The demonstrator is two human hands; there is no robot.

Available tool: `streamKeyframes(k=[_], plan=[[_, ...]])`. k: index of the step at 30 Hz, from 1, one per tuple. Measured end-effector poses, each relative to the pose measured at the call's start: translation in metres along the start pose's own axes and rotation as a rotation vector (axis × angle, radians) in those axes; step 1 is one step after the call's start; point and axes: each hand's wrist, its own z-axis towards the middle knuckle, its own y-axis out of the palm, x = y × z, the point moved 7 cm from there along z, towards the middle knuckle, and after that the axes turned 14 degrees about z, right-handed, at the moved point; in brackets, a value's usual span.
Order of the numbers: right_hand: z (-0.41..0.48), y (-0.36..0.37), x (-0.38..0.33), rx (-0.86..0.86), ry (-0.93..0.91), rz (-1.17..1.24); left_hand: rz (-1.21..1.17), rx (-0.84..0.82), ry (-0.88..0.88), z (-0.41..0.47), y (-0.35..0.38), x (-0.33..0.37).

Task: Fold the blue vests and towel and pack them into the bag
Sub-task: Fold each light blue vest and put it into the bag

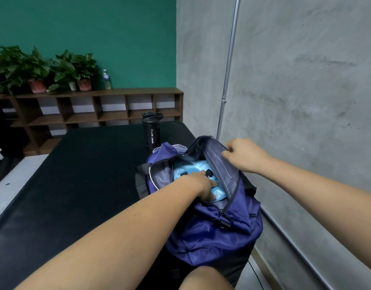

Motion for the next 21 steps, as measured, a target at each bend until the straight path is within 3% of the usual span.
streamKeyframes(k=[6, 13, 18, 21], plan=[[-0.002, 0.000, 0.004, -0.003, 0.004, 0.041, -0.217, 0.141, 0.028, -0.021, -0.009, -0.033], [-0.012, 0.016, -0.051, 0.117, -0.244, 0.130, -0.327, 0.509, -0.103, -0.107, -0.002, -0.098], [-0.027, 0.061, -0.117, 0.033, -0.376, 0.234, -0.408, 0.755, -0.257, -0.186, 0.033, -0.148], [-0.039, 0.099, -0.156, -0.043, -0.431, 0.283, -0.469, 0.736, -0.351, -0.230, 0.070, -0.175]])
